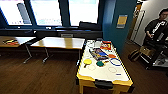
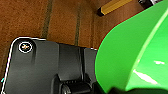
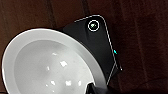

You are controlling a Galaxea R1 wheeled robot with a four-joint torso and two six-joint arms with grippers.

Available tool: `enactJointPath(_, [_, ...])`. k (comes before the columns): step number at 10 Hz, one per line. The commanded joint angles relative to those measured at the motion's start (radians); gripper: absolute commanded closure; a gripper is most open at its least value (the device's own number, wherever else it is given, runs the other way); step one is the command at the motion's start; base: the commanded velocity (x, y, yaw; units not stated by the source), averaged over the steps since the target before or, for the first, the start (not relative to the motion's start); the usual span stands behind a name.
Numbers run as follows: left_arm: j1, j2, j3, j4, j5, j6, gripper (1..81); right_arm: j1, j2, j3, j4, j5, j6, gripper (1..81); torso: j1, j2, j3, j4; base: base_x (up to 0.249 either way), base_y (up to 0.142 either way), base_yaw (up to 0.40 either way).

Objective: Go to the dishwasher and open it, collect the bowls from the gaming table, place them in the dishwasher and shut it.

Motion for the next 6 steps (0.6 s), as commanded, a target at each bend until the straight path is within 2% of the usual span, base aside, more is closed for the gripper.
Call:
enactJointPath(1, [-0.044,0.013,-0.033,0.015,0.028,0.009,81.1,0.039,0.03,-0.099,-0.015,-0.084,-0.019,81.1,0.001,0.0,0.0,0.0,0.0,0.0,0.0])
enactJointPath(6, [-0.002,0.134,-0.274,0.016,0.023,0.016,81.1,0.021,0.085,-0.109,-0.018,-0.072,-0.036,81.1,0.001,0.0,0.0,0.0,0.0,0.0,0.0])
